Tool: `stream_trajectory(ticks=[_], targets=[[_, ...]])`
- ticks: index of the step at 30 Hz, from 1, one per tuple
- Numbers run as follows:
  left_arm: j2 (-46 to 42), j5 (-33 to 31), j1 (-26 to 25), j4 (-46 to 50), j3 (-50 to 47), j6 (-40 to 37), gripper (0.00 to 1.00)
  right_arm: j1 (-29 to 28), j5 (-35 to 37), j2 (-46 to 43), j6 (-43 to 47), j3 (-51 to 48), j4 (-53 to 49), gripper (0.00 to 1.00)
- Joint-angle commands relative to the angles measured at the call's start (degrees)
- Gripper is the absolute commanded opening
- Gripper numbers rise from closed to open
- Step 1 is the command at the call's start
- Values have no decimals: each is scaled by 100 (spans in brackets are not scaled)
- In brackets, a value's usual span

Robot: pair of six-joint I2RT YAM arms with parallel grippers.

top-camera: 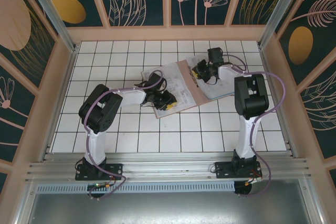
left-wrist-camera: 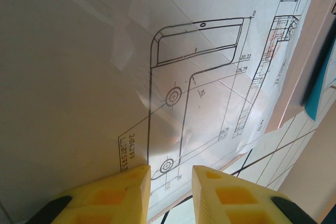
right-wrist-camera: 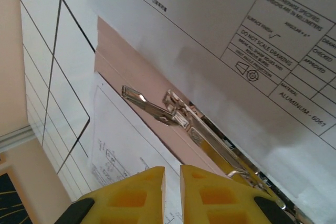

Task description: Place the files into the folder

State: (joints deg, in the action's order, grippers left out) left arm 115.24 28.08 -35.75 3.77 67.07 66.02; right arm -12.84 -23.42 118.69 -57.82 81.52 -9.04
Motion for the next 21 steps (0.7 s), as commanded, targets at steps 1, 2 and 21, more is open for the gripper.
stream_trajectory(ticks=[1, 2, 21], targets=[[-2, -74, 19, 387, -89, -85, 29, 33, 120, -57, 157, -201, -148, 16], [-2, -77, 20, 388, -80, -81, 29, 43, 118, -89, 163, -280, -137, 16], [-49, -103, 20, 372, -124, -67, 29, 145, 364, -1707, 3, -1450, -4, 17]])
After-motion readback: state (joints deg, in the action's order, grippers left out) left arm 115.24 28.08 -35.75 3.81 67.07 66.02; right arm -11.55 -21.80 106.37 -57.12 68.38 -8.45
